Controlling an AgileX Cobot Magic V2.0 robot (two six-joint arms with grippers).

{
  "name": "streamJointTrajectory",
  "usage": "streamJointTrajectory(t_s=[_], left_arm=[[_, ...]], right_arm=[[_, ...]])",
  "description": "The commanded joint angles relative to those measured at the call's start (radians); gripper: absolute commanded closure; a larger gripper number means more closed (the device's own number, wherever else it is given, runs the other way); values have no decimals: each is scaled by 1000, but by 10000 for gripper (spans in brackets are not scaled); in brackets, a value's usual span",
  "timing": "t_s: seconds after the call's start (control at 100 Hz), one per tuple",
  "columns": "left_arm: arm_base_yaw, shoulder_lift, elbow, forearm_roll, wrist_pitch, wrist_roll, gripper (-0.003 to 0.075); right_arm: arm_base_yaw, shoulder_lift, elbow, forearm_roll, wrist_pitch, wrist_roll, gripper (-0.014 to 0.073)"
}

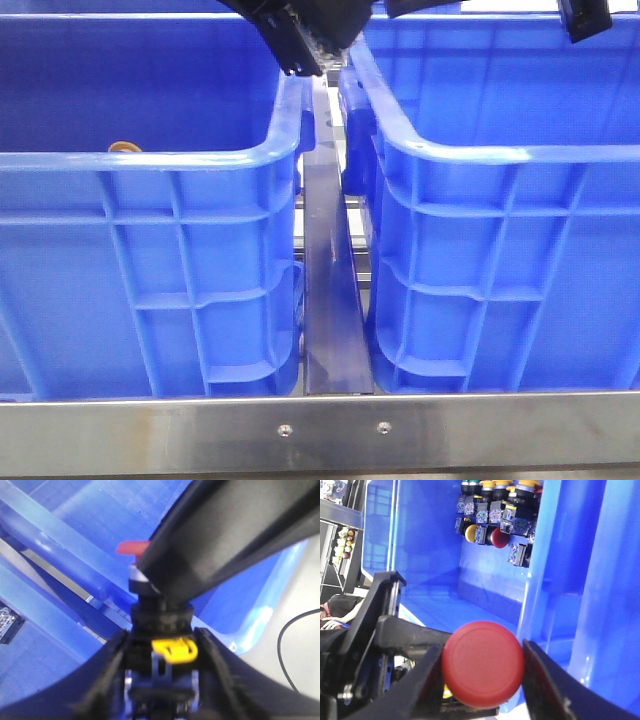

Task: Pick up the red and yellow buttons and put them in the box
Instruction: 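Grasp the red button from the left gripper with the right gripper, then lower the red button into the empty crate and open the right gripper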

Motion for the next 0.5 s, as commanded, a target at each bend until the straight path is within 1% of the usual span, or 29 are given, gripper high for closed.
streamJointTrajectory(t_s=[0.0,0.06,0.11,0.35,0.49], left_arm=[[-9,-31,-29,-20,-58,3,272],[-9,-31,-29,-20,-58,3,190],[-9,-31,-29,-20,-53,3,170],[-7,-31,-29,-20,-26,3,174],[-7,-31,-29,-20,-32,3,174]], right_arm=[[1,-29,-32,78,16,-17,393],[-3,-29,-32,78,14,-29,393],[-24,-30,-38,77,17,-58,393],[-198,-30,-84,76,37,-176,393],[-275,-30,-85,70,-33,-307,393]])
